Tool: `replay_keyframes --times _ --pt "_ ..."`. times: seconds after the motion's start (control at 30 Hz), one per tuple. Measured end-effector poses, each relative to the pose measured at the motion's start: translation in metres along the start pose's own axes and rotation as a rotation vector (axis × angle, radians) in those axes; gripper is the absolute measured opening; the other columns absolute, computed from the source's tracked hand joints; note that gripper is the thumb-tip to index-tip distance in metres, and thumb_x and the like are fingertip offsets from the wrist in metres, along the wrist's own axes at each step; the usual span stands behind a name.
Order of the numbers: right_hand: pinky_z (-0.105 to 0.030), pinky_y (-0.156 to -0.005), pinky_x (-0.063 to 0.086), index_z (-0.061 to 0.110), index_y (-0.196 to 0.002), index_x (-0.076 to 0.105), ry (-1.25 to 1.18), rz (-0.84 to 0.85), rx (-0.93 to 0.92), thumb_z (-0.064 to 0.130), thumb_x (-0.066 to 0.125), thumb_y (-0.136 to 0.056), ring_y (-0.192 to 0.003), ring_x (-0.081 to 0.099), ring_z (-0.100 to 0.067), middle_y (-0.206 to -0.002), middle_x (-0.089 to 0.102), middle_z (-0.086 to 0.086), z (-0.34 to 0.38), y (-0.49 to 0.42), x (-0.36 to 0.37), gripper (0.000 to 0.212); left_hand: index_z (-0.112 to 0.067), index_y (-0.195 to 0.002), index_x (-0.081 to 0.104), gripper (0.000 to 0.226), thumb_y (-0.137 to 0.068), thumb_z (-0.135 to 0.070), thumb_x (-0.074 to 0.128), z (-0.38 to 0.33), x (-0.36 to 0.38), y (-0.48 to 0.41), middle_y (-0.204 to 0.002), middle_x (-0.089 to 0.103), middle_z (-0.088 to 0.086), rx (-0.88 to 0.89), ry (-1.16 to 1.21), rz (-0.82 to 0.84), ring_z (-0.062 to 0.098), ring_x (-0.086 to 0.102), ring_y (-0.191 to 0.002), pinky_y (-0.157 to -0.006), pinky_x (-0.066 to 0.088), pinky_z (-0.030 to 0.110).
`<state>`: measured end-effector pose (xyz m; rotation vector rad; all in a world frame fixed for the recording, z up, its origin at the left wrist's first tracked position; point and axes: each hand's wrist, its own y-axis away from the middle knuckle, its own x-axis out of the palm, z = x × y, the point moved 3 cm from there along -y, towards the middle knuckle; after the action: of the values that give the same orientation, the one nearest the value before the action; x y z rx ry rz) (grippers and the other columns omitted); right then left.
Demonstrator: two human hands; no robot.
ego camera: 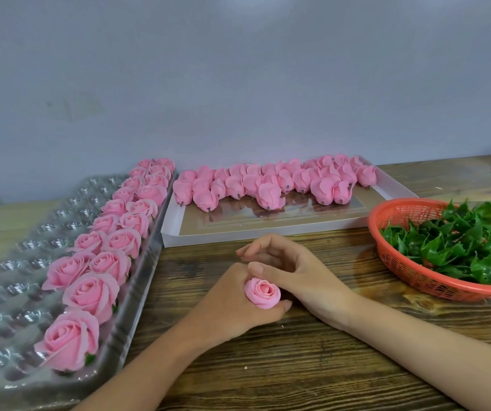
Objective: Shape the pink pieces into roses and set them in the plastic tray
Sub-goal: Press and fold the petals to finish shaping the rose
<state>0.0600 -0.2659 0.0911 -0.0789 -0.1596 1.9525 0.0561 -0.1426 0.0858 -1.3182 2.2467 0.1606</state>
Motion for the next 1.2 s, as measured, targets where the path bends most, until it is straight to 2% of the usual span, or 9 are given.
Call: replay_keyframes --times 0.07,0.17,0.3,0.47,0.6,0.67,0.83,1.0,1.2 --pt "-0.02 -0.092 0.051 0.002 -0.106 0.063 0.006 -0.007 0.007 0.011 0.066 -0.088 -0.107 0.067 -0.012 -0.118 0.07 -0.008 -0.001 -0.001 -0.001 0.02 -0.032 -0.087 0.068 0.018 -0.076 -0.021 0.077 -0.002 0.0 0.0 -0.083 0.071 -0.011 0.016 -0.013 -0.003 0.006 0.066 -0.076 -0.069 0.052 0.019" --pt "-0.022 -0.092 0.051 0.001 -0.109 0.062 -0.027 0.001 -0.01 0.023 0.065 -0.092 -0.108 0.066 -0.014 -0.118 0.07 -0.006 -0.002 0.0 -0.002 0.029 -0.038 -0.079 0.065 0.02 -0.076 -0.022 0.077 -0.002 0.0 0.0 -0.078 0.068 -0.012 0.03 -0.058 -0.012 0.004 0.063 -0.072 -0.064 0.049 0.017" --pt "-0.022 -0.099 0.046 0.011 -0.117 0.06 0.027 0.124 -0.017 0.016 0.064 -0.085 -0.12 0.061 -0.014 -0.125 0.067 -0.002 -0.001 0.0 -0.001 0.033 -0.033 -0.095 0.066 0.022 -0.078 -0.023 0.075 -0.001 0.003 -0.001 -0.092 0.07 -0.01 0.031 -0.127 0.0 0.002 0.065 -0.089 -0.079 0.053 0.02" --pt "-0.024 -0.109 0.038 0.018 -0.127 0.055 -0.003 0.262 0.004 0.023 0.062 -0.078 -0.131 0.052 -0.014 -0.135 0.061 -0.001 0.002 0.0 0.0 0.05 -0.021 -0.095 0.069 0.016 -0.08 -0.022 0.074 -0.005 0.006 -0.001 -0.09 0.07 -0.009 0.014 -0.184 -0.002 0.002 0.064 -0.087 -0.077 0.052 0.021" --pt "-0.02 -0.101 0.041 0.019 -0.128 0.053 0.014 0.316 0.045 0.01 0.055 -0.078 -0.131 0.05 -0.011 -0.138 0.06 0.0 0.002 0.0 0.0 0.052 -0.029 -0.082 0.067 0.011 -0.079 -0.021 0.074 -0.006 0.006 -0.001 -0.081 0.068 -0.013 -0.038 -0.192 0.003 0.0 0.063 -0.079 -0.074 0.052 0.021" --pt "-0.019 -0.098 0.042 0.021 -0.128 0.053 0.05 0.321 0.06 0.005 0.052 -0.08 -0.13 0.051 -0.009 -0.137 0.06 0.002 0.001 -0.001 0.0 0.051 -0.027 -0.09 0.069 0.012 -0.079 -0.023 0.073 -0.005 0.008 0.0 -0.088 0.069 -0.012 -0.044 -0.219 0.003 0.0 0.063 -0.083 -0.079 0.054 0.027" --pt "-0.021 -0.095 0.045 0.024 -0.127 0.055 0.053 0.298 0.087 0.009 0.057 -0.083 -0.124 0.056 -0.007 -0.133 0.063 0.007 -0.002 -0.001 0.001 0.047 -0.01 -0.132 0.049 0.072 -0.071 -0.03 0.081 0.016 0.007 0.004 -0.131 0.055 0.006 -0.259 -0.257 -0.16 0.025 0.052 -0.121 -0.098 0.043 0.03" --pt "-0.027 -0.097 0.046 0.023 -0.126 0.057 -0.099 0.282 0.114 0.02 0.059 -0.08 -0.124 0.057 -0.015 -0.134 0.063 0.001 -0.001 -0.003 -0.004 0.046 -0.009 -0.126 0.055 0.061 -0.074 -0.03 0.079 0.011 0.006 0.001 -0.128 0.057 0.007 -0.168 -0.286 -0.156 0.025 0.052 -0.121 -0.099 0.042 0.03" --pt "-0.022 -0.093 0.047 0.024 -0.13 0.053 0.031 0.329 0.119 0.007 0.056 -0.084 -0.122 0.058 -0.01 -0.135 0.062 0.004 -0.004 -0.003 -0.001 0.049 -0.006 -0.131 0.05 0.069 -0.073 -0.029 0.08 0.012 0.008 0.002 -0.133 0.052 0.011 -0.199 -0.3 -0.146 0.029 0.049 -0.124 -0.101 0.04 0.034"
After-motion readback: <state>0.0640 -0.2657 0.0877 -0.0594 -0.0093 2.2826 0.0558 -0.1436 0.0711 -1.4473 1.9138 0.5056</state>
